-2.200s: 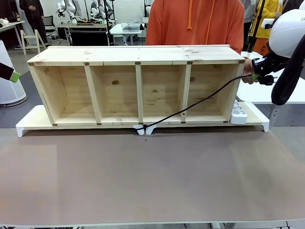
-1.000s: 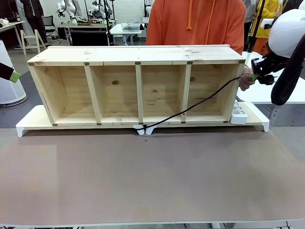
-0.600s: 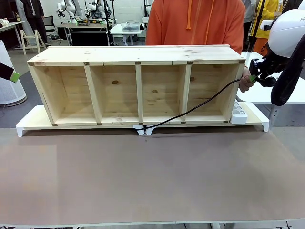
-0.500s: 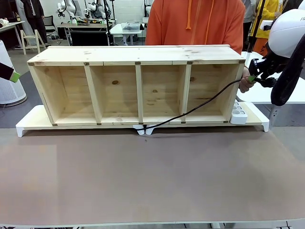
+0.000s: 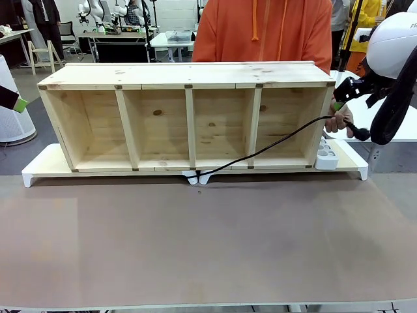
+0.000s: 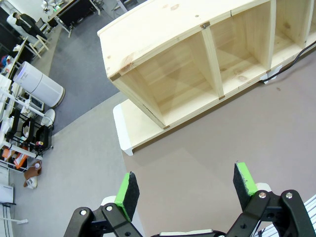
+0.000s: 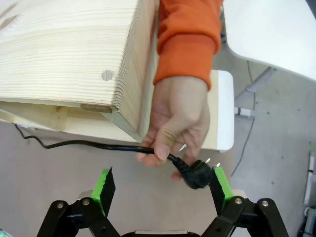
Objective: Perform cable management.
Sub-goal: Release the Power Cable when the human grasps it.
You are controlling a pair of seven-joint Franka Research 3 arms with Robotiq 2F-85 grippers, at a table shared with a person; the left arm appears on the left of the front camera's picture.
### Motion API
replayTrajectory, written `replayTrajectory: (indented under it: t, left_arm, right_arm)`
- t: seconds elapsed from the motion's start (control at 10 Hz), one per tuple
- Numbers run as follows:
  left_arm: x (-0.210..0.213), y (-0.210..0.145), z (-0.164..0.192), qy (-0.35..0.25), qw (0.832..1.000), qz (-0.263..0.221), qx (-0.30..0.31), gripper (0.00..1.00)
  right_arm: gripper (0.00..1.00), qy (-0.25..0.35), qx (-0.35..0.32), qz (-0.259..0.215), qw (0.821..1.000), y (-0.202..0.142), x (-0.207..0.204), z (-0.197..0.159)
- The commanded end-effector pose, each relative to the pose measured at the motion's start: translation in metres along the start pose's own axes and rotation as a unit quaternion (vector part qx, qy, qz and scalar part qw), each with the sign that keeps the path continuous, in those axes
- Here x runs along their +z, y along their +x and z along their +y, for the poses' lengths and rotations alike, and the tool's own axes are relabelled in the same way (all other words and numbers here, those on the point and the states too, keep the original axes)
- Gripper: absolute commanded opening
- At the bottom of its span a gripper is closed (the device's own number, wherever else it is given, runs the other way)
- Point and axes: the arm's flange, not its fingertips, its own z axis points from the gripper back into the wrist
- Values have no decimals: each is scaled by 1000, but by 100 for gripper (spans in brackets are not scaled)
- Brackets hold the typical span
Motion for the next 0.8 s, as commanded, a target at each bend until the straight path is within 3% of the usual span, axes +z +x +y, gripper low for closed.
replayTrajectory:
  t: [0.0, 0.7]
  left_arm:
    - [1, 0, 0, 2, 1000, -2, 0, 100]
    - [1, 0, 0, 2, 1000, -2, 0, 100]
  right_arm:
    - [100, 0, -7, 3, 1000, -1, 0, 0]
    - [100, 0, -7, 3, 1000, -1, 0, 0]
